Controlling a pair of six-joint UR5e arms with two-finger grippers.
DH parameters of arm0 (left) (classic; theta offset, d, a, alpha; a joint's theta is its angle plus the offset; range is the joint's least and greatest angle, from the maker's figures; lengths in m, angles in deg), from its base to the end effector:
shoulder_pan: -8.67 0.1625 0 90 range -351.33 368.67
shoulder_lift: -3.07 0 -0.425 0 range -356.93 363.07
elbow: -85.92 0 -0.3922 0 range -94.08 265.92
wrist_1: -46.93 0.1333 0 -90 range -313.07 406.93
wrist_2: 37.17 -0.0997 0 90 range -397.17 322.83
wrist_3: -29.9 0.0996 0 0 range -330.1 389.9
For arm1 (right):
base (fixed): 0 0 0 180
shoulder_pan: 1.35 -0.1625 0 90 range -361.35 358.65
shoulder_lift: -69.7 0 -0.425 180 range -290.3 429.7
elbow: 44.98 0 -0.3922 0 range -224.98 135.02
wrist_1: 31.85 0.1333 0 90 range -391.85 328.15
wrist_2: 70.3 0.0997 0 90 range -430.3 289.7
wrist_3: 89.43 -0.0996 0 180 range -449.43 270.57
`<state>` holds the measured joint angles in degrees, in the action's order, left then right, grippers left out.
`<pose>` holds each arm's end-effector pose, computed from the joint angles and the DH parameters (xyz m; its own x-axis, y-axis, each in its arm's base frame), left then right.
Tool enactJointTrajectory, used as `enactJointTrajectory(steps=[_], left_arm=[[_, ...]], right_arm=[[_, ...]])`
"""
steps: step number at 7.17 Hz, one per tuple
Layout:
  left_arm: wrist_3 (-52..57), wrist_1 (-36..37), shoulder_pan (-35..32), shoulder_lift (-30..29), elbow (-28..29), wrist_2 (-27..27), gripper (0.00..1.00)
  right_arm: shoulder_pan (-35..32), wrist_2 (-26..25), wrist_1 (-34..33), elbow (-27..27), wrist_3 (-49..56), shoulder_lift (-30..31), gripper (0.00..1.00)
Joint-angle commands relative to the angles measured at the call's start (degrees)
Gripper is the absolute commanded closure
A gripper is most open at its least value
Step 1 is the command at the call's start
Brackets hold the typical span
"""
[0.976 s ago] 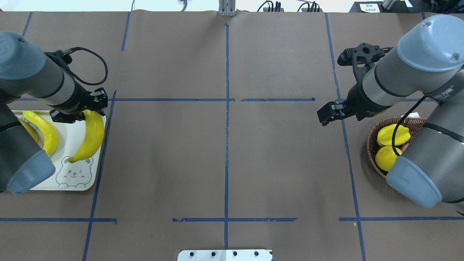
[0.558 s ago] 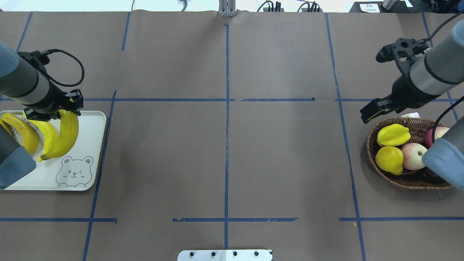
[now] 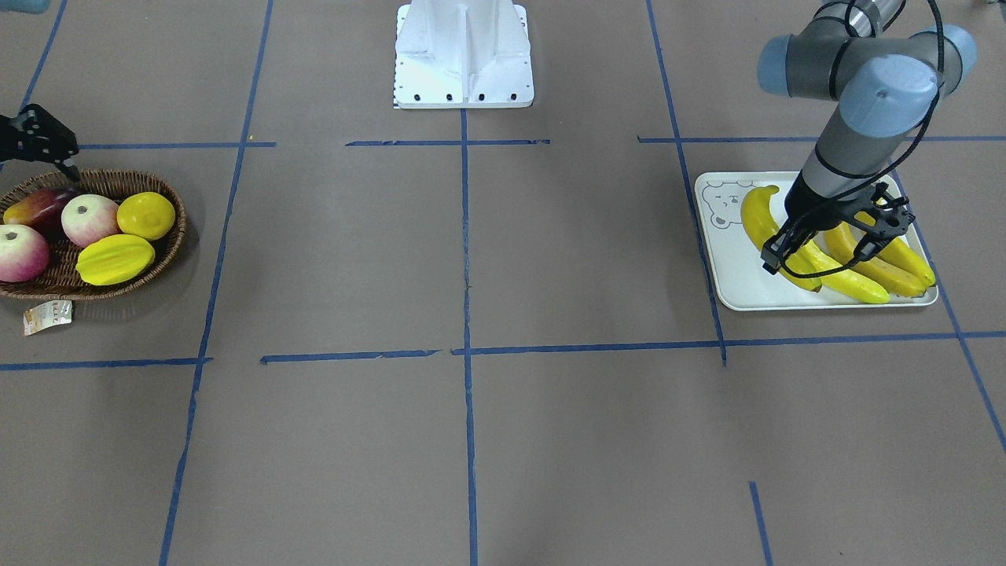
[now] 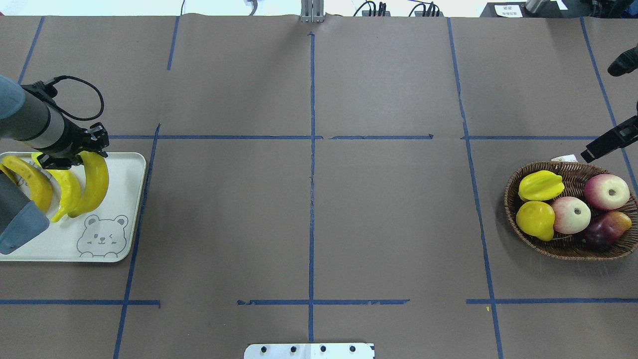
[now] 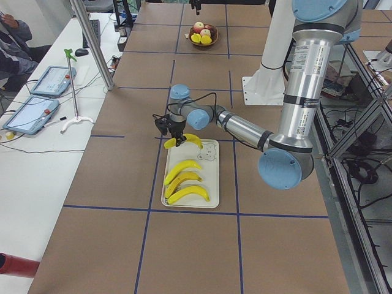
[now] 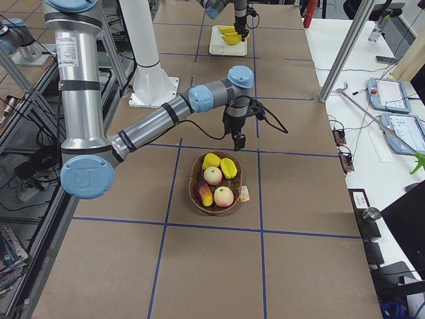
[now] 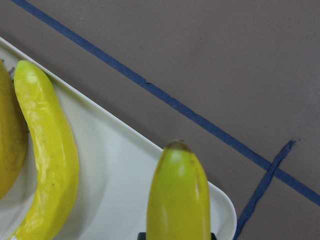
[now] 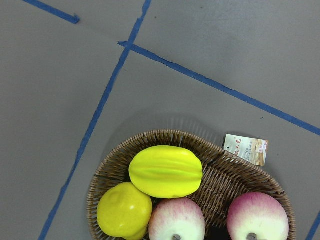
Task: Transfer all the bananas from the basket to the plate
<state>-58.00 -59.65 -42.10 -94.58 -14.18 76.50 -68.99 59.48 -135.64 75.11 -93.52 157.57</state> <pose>0.2843 -0.4958 0.4833 0.5427 -0.6116 -0.5757 0.5467 0.7775 -0.3106 -0.1131 -0.4578 0.4192 0.6579 -0.4156 0.6280 0.3148 0.9093 0.2720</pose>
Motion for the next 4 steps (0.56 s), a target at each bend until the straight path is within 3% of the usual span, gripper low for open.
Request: enactJointTrajectory(steps=[1,3,4], left_arm=[[-5.66,-8.41,-0.47,1.92,5.85,-0.03,1.0],[-14.03,-17.66,-0.47,2.89,11.23,-0.12,1.0],[-14.4,-17.78,-0.47,2.9,11.25,-0.12,0.86]], right_arm=[[-0.65,0.47,0.08,-0.38,1.19,0.46,0.01],[-0.65,0.47,0.08,-0.21,1.19,0.46,0.01],[-0.65,0.56,0.17,-0.12,1.19,0.46,0.01]])
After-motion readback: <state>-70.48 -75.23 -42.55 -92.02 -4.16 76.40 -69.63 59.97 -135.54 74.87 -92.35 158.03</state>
